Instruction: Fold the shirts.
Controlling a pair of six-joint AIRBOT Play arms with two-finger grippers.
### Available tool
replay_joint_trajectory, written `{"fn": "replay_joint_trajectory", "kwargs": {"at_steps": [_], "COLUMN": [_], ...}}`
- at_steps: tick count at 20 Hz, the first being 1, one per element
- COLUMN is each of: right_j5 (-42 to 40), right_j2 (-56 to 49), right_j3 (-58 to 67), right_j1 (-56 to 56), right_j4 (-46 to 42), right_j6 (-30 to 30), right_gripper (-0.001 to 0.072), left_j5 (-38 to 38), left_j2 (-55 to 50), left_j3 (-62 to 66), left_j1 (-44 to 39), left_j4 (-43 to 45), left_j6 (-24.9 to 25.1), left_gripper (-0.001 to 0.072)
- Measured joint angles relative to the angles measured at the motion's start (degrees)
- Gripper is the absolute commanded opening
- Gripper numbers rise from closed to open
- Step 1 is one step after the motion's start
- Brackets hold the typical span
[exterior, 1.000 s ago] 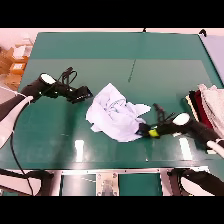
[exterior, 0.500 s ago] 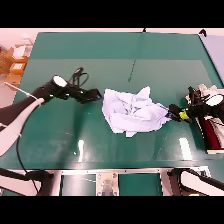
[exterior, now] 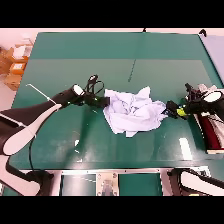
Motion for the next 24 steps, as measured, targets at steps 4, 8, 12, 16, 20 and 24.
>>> {"fn": "replay_joint_trajectory", "kwargs": {"at_steps": [4,8,12,16,20,24], "right_j5": [0.11,4.46,13.00,17.29,15.56,12.55], "right_j2": [-0.04,0.11,1.97,4.94,10.67,17.27], "right_j3": [0.57,9.40,31.30,56.57,71.28,72.46], "right_j1": [0.17,-1.42,-5.51,-8.70,-9.70,-10.01], "right_j4": [0.76,1.42,5.88,13.90,17.46,18.60], "right_j6": [-1.07,-1.49,-1.55,-0.09,0.31,-0.98], "right_gripper": [0.0018,0.0018,0.0018,0.0018,0.0019,0.0019], "left_j5": [-0.20,-4.09,-6.97,-7.82,-10.03,-13.94], "left_j2": [1.36,11.10,28.15,41.86,47.56,49.18], "left_j3": [0.85,5.64,16.22,30.84,45.57,51.60], "left_j1": [-0.07,3.96,11.17,14.53,15.52,15.76], "left_j4": [0.98,7.37,17.73,22.97,24.76,25.83], "left_j6": [-0.44,-3.13,-7.87,-9.62,-9.42,-8.96], "left_gripper": [0.0019,0.0019,0.0020,0.0020,0.0021,0.0021]}}
